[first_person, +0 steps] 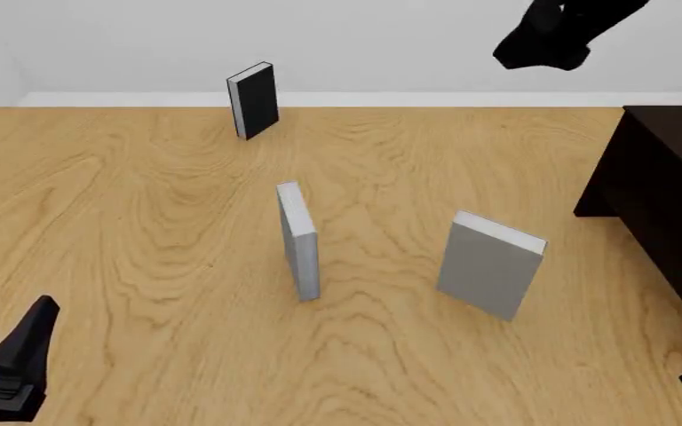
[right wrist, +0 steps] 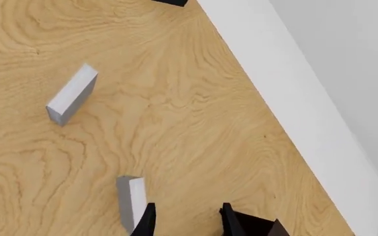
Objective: Pick up the book on the right and place it on the cabinet shelf.
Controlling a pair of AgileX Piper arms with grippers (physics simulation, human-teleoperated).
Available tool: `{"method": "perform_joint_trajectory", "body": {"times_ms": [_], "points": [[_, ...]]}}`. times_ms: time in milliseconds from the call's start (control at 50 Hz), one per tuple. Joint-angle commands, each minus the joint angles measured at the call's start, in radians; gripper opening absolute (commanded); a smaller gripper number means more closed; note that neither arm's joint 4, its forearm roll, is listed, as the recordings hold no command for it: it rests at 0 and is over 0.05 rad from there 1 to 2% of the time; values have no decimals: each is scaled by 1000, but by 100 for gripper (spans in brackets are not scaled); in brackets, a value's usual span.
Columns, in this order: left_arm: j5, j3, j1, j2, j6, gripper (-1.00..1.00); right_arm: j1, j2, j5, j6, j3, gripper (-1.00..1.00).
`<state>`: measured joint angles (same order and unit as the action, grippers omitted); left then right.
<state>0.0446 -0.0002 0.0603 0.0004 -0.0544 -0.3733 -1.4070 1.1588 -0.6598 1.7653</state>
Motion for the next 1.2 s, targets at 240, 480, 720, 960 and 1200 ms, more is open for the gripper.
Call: {"method": "perform_joint_trajectory", "body": {"times_ms": [240, 480, 720, 960, 1200], "points": [[9, 0, -6, 0, -4, 100, -16, -133, 48, 30, 5, 100], [18, 0, -7, 0, -8, 100, -39, -187, 55, 111, 51, 100], [21, 0, -3, 0, -7, 100, -51, -163, 18, 132, -35, 100], [28, -1, 7, 1, -9, 100, -45, -155, -33, 120, -134, 100], [26, 0, 4, 0, -11, 100, -23, -157, -87, 96, -207, 100]]}}
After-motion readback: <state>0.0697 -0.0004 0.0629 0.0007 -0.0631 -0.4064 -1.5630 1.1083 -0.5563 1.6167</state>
